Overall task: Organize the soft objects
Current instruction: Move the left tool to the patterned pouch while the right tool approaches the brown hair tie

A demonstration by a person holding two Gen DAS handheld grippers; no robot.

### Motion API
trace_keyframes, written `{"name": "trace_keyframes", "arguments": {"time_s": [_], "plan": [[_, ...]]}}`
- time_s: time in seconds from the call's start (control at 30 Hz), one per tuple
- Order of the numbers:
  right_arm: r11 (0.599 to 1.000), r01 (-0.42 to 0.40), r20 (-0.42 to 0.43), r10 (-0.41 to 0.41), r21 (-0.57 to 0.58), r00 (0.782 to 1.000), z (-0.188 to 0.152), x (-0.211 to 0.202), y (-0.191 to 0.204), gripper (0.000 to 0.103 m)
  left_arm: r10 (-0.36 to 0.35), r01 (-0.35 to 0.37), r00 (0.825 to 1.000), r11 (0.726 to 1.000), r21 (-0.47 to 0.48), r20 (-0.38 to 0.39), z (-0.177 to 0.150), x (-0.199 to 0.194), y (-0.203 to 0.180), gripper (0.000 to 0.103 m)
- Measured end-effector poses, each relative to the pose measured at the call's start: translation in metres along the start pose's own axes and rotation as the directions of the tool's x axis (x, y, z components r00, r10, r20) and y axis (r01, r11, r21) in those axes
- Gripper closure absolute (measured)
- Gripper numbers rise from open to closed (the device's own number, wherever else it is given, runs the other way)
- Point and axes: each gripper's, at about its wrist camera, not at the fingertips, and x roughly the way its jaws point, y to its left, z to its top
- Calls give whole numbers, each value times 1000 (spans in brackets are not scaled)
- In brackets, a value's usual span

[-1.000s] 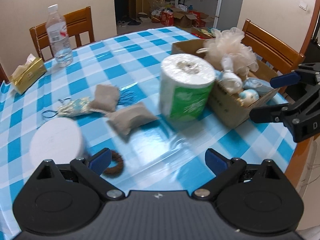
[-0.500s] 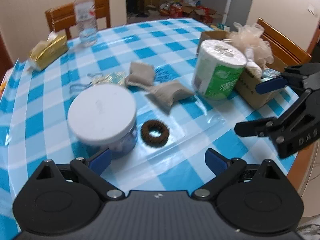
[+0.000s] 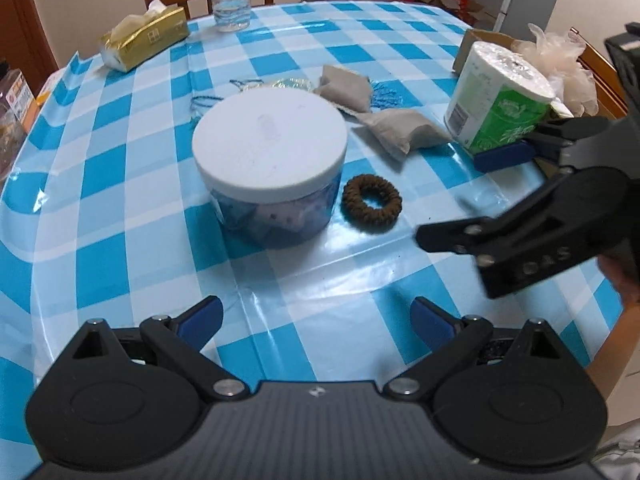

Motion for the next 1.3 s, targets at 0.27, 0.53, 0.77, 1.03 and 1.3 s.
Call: {"name": "trace_keyframes", "arguments": {"time_s": [0.27,0.53,0.77,1.03,1.3], "plan": [[996,-10,33,13,-85,999,9,29,20,20,-19,21,999,998,54,-37,0,11,-8,4],[993,-19,46,24,-115,999,15,44,26,42,-21,24,999,996,87,-31,11,-1,-3,4],[990,7,58,1,-142,998,16,44,26,53,-38,37,999,991,128,3,38,-19,2,4],[993,22,35,-18,-115,999,5,34,12,53,-63,43,994,979,201,92,84,-32,3,4],[993,3,16,-1,-117,1000,6,35,12,23,-20,-29,987,953,301,158,142,-3,11,5]]}}
